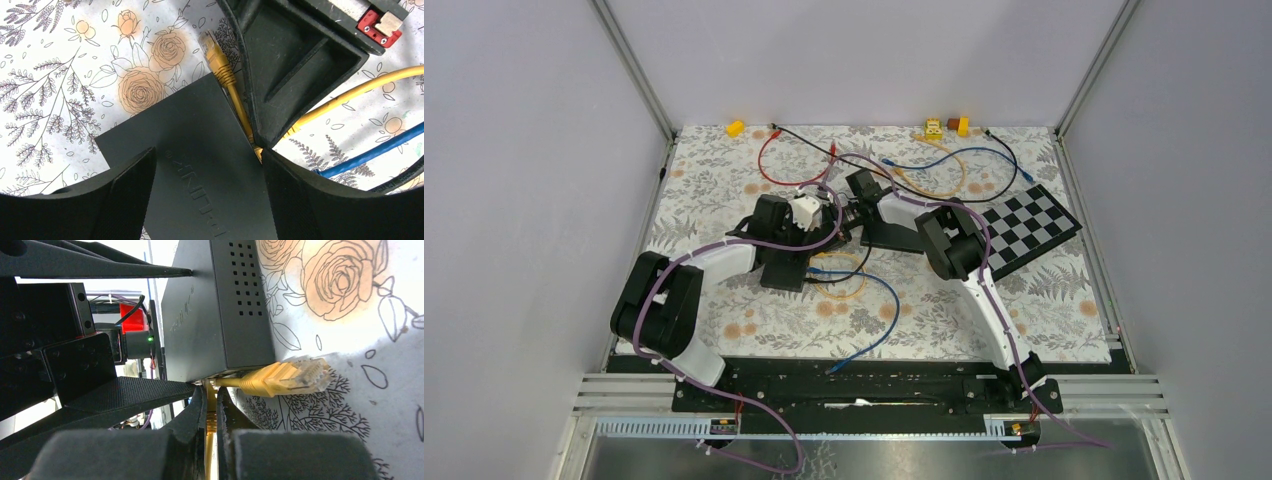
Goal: Pull the plug from the switch port
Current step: Pull the connector from the switch port.
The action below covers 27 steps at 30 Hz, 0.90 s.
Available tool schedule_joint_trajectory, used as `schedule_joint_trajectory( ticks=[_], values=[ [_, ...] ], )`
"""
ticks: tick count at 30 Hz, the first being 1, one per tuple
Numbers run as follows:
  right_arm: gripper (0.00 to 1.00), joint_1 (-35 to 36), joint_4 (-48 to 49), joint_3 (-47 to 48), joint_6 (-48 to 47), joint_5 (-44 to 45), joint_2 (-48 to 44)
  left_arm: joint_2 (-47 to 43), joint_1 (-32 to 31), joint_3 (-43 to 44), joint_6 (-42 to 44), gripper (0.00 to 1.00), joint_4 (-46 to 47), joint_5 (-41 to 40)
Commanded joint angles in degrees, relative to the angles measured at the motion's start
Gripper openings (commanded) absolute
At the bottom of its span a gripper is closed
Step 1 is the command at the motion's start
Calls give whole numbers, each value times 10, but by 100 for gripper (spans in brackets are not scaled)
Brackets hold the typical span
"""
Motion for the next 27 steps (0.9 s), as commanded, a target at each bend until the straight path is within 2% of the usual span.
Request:
schedule_joint_trajectory(
  ticks=[1,3,7,11,14,18,20,23,27],
  values=[
    [0,-15,-16,-9,-57,12,38,20,6,-8,2,77,-24,-47],
    [0,-15,20,-37,-25,12,29,26,7,-6,1,76,-24,-48],
    [0,-14,165,-108,70,14,13,19,6,-12,3,75,-20,-47],
    [0,-16,182,-118,81,10,19,20,7,-9,4,74,-27,-46],
    [0,-21,148,-94,59,2,32,21,7,-13,7,74,-23,-42],
    [0,-23,4,-11,-34,7,55,19,7,-15,8,73,-21,-37],
    [0,-23,-38,15,-66,12,63,26,6,-10,7,73,-27,-29],
    [0,-22,-75,41,-90,9,75,27,7,-10,8,72,-26,-25],
    [0,-20,-73,20,-99,20,61,34,6,-5,5,72,-33,-22]
  ],
)
